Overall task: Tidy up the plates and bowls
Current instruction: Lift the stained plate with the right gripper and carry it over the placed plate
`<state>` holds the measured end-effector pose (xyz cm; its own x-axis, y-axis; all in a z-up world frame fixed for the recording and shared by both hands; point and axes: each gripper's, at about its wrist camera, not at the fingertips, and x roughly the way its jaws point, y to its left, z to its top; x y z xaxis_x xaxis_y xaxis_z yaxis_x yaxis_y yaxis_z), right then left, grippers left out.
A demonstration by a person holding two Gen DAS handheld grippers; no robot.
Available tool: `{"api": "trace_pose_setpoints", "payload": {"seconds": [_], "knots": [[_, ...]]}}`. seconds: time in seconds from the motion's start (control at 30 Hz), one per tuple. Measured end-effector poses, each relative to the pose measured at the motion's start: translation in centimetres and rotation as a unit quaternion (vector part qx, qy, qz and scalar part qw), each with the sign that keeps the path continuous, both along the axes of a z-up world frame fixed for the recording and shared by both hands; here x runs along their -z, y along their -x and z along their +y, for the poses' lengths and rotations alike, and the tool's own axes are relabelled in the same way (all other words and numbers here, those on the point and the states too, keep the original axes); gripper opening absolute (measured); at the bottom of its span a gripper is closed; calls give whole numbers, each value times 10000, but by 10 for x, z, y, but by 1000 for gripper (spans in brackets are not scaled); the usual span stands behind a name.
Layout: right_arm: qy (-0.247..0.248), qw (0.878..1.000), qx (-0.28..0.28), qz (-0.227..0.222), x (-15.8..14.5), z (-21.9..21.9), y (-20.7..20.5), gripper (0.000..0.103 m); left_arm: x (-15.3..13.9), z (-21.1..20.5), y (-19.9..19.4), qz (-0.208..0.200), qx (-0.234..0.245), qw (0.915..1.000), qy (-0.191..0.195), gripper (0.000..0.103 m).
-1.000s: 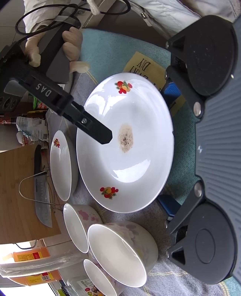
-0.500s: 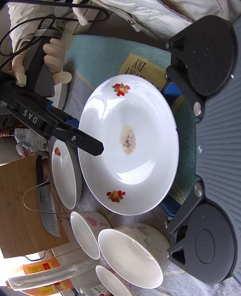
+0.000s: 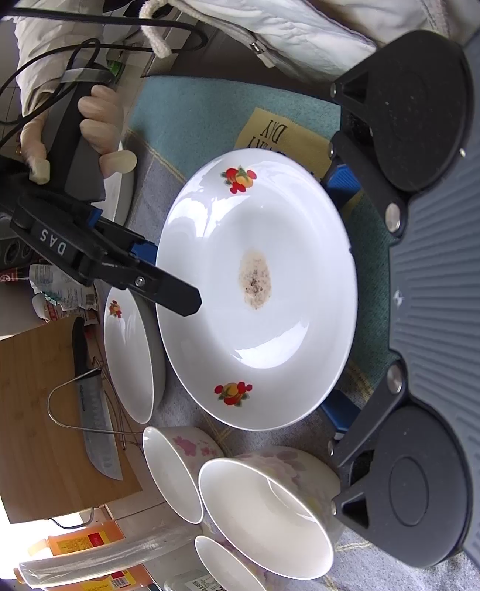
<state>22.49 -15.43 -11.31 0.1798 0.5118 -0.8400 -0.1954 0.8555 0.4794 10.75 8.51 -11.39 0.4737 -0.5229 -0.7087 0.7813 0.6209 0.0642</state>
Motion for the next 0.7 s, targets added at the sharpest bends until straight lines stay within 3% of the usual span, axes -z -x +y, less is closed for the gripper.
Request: {"api": "trace_pose_setpoints", "payload": {"seconds": [0.7], "knots": [[182,9997,20,-144,-3,6,8,87,0,10,-13,63,428,9990,137,102]]}}
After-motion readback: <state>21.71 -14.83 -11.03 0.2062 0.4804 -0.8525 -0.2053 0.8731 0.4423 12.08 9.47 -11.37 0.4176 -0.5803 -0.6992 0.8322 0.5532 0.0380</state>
